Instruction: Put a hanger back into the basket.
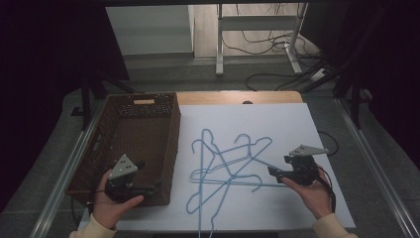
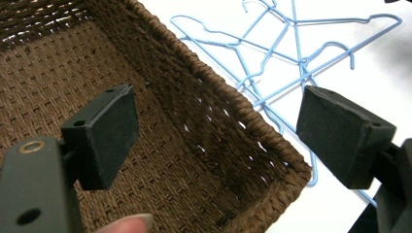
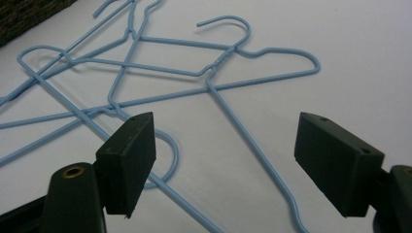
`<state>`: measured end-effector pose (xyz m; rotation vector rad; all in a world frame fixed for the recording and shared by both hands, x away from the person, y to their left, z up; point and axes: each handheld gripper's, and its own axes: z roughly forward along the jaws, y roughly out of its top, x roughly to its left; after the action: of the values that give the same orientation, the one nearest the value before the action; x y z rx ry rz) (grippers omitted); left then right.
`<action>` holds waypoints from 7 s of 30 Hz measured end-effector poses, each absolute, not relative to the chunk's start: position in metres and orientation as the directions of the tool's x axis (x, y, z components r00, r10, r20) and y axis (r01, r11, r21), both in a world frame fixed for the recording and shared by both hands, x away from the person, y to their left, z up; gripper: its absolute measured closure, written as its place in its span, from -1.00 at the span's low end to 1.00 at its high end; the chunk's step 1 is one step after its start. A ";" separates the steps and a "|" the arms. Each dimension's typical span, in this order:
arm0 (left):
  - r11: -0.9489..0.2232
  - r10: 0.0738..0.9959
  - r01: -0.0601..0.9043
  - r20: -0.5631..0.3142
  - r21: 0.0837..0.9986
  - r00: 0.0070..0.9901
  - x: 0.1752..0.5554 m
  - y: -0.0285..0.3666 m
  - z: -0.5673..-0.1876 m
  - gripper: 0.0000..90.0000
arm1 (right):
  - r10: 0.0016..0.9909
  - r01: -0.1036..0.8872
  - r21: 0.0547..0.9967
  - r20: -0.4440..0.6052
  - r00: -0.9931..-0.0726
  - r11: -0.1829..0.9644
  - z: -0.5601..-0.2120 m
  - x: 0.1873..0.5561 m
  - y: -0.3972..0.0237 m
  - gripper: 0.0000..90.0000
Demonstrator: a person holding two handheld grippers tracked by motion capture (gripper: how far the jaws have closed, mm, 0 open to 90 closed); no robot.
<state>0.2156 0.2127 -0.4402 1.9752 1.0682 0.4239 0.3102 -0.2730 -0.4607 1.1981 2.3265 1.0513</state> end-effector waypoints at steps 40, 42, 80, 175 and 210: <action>-0.306 0.807 0.530 -0.080 0.791 0.585 0.218 0.212 -0.442 -0.64 | 0.837 0.673 0.619 0.045 -0.545 0.405 -0.467 0.392 -0.201 -0.22; -0.305 0.807 0.530 -0.081 0.791 0.585 0.218 0.212 -0.442 -0.64 | 0.847 0.701 0.593 0.059 -0.528 0.395 -0.474 0.400 -0.197 -0.14; -0.315 0.809 0.524 -0.065 0.791 0.585 0.217 0.212 -0.443 -0.64 | 0.895 0.797 0.452 -0.004 -0.446 0.399 -0.502 0.428 -0.166 0.90; -0.447 0.466 0.655 -0.467 0.609 0.752 0.304 0.023 -0.473 0.92 | 0.718 0.589 0.755 0.236 -0.655 0.289 -0.411 0.345 -0.219 0.12; -0.260 0.423 0.633 -0.503 0.729 0.754 0.302 0.076 -0.400 0.92 | 0.735 0.476 0.863 0.210 -0.645 0.171 -0.420 0.327 -0.325 -0.48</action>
<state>0.3017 0.0757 -0.3998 1.8968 0.8086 -0.2491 0.3271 -0.3249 -0.4200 1.1668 2.1928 1.4635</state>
